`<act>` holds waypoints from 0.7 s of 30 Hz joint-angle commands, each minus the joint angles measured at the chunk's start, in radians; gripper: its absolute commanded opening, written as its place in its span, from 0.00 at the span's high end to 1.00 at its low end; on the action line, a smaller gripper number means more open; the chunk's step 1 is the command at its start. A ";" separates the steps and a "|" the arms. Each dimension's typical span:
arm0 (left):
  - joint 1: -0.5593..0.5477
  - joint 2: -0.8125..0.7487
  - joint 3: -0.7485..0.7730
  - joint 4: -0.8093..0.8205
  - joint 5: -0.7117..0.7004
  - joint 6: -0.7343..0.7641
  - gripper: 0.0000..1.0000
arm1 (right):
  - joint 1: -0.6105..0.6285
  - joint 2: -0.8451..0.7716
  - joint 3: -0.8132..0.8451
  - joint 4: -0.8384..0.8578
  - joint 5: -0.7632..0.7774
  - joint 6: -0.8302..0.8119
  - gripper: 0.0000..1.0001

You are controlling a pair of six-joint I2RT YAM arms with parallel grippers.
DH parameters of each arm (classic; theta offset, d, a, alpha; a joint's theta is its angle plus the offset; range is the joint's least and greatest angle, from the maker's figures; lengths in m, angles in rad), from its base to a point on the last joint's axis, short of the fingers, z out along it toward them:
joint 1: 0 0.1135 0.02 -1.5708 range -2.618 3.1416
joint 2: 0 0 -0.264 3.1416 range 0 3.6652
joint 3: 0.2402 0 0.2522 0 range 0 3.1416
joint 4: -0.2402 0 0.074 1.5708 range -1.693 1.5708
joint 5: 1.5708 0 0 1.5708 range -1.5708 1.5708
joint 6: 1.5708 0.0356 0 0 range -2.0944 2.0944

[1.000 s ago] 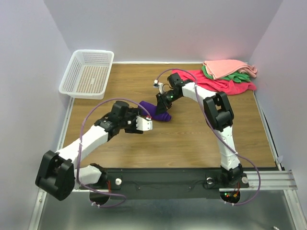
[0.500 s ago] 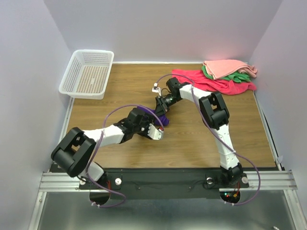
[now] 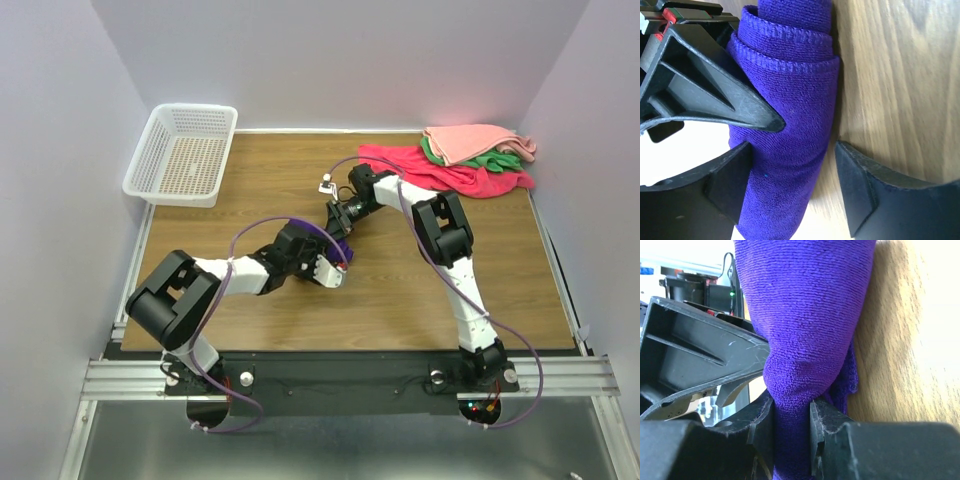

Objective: Roll the towels
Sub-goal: Roll the towel

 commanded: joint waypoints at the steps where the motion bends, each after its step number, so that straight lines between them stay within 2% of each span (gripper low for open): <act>1: 0.000 0.045 0.029 -0.007 0.002 -0.026 0.25 | 0.058 0.057 -0.010 -0.170 0.082 -0.137 0.94; 7: 0.005 0.057 0.035 -0.055 0.042 -0.008 0.36 | 0.078 0.061 -0.004 -0.210 0.099 -0.189 0.89; 8: 0.005 0.057 0.045 -0.080 0.051 -0.005 0.46 | 0.078 0.058 -0.001 -0.211 0.108 -0.192 0.87; 9: 0.007 0.060 0.055 -0.142 0.057 -0.012 0.53 | 0.078 0.054 0.000 -0.213 0.140 -0.197 0.82; 10: 0.005 0.061 0.081 -0.175 0.068 -0.026 0.63 | 0.076 0.039 0.000 -0.211 0.159 -0.200 0.72; 12: 0.007 0.063 0.103 -0.278 0.079 -0.040 0.71 | 0.061 0.024 0.005 -0.211 0.203 -0.203 0.58; 13: 0.005 0.060 0.117 -0.307 0.086 -0.043 0.73 | 0.052 0.018 0.020 -0.211 0.213 -0.202 0.44; 14: 0.007 0.055 0.117 -0.333 0.091 -0.045 0.76 | 0.041 0.015 0.034 -0.211 0.223 -0.198 0.37; 17: 0.005 0.040 0.108 -0.416 0.108 -0.034 0.77 | -0.016 0.013 0.115 -0.213 0.256 -0.163 0.33; 18: 0.005 0.039 0.106 -0.448 0.110 -0.035 0.77 | -0.043 0.015 0.135 -0.213 0.275 -0.156 0.27; 21: 0.007 0.051 0.124 -0.512 0.110 -0.048 0.77 | -0.077 0.013 0.181 -0.218 0.315 -0.148 0.25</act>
